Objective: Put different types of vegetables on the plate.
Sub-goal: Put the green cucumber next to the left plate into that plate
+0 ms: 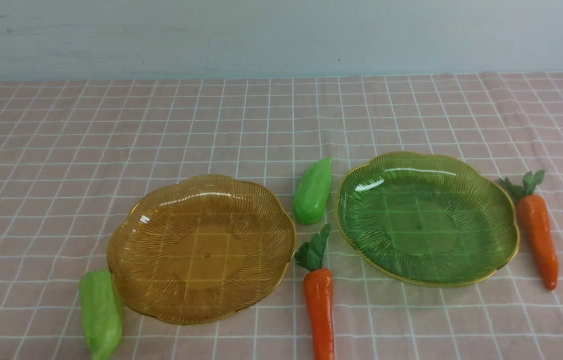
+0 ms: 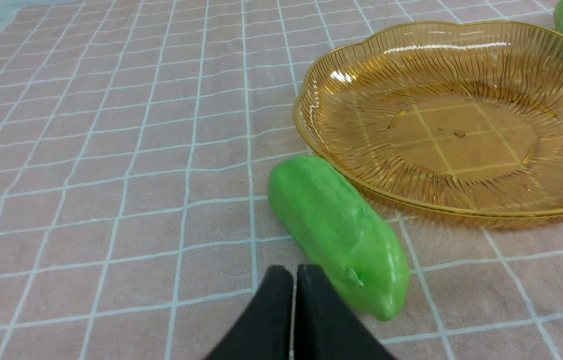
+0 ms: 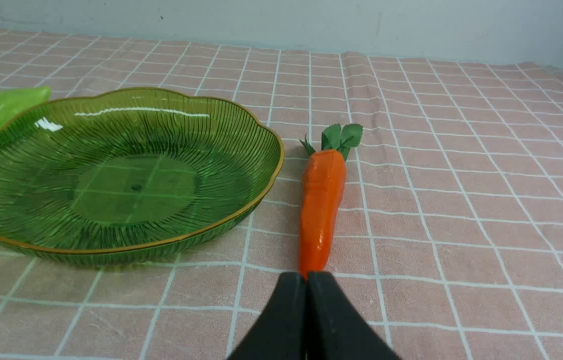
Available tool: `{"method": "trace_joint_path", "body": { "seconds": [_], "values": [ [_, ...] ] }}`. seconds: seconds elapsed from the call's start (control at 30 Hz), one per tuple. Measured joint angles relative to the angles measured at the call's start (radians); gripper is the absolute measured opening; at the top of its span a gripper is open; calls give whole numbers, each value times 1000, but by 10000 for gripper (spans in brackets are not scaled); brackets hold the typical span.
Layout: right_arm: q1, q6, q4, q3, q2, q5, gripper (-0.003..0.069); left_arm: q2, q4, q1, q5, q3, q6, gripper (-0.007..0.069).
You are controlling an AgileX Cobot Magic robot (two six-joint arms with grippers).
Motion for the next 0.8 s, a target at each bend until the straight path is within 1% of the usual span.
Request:
{"method": "trace_joint_path", "body": {
  "seconds": [0.7,0.77,0.8],
  "values": [
    [0,0,0,0,0,0,-15,0,7,0,-1,0,-1,-3],
    [0,0,0,0,0,0,-15,0,-8,0,-13,0,-21,-3],
    [0,0,0,0,0,0,-15,0,-43,0,-32,0,-44,-3]
  ]
}}
